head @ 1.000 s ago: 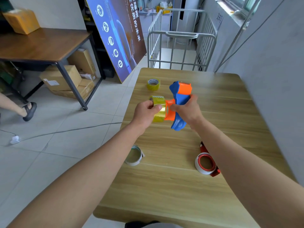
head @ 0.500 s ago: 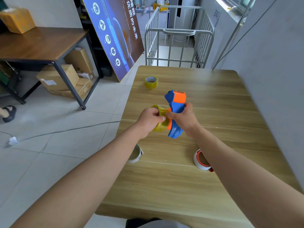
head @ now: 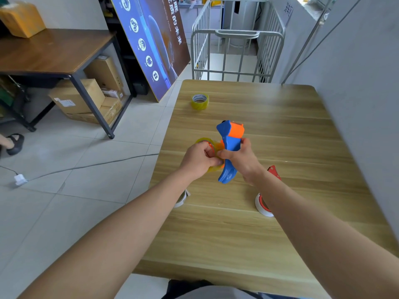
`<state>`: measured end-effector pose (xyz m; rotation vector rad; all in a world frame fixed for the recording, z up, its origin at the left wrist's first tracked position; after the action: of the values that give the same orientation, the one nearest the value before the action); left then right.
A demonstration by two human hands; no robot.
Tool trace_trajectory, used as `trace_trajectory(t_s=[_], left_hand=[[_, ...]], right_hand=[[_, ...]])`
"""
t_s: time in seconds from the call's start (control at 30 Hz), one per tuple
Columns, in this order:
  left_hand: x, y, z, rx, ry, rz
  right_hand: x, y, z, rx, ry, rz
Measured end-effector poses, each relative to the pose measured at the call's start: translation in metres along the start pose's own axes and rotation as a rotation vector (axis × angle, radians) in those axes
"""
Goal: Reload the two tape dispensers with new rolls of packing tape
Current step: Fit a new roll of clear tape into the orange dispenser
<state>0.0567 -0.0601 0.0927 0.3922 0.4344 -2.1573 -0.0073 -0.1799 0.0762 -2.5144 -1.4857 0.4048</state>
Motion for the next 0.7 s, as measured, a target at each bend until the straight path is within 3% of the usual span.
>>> trace_trajectory(t_s=[0.17,0.3,0.57,0.7], left_hand=[[-0.019,-0.004,-0.007,-0.075,0.216,0.209],[-0.013,-0.002,-0.013,-0.129,-0.010,0.035],[-0.017,-0.005,-0.015,-0.054,-0.225,0.004],[-0.006,-0.009,-0.013,-0.121,-0.448,-0.229]], right_hand=[[-0.001,-0.001,0.006,0.027,0.071,-0.040],[0.006,-0.002,0.002,-0.003,0.126,-0.127],[0.024,-0.014,-0.007,-0.019,0.241,-0.516],[0.031,-0.019,-0.011,-0.025,0.279,-0.653]])
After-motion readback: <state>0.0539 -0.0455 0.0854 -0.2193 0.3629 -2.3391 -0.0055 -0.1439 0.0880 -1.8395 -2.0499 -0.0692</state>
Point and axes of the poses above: each hand's wrist, its own y-axis towards the middle knuckle, its own x-axis out of the palm, z = x × y, the point moved 7 cm from there along y, towards the middle knuckle, and after that the axes turned 3 degrees about -y, right-handed, at the moved point
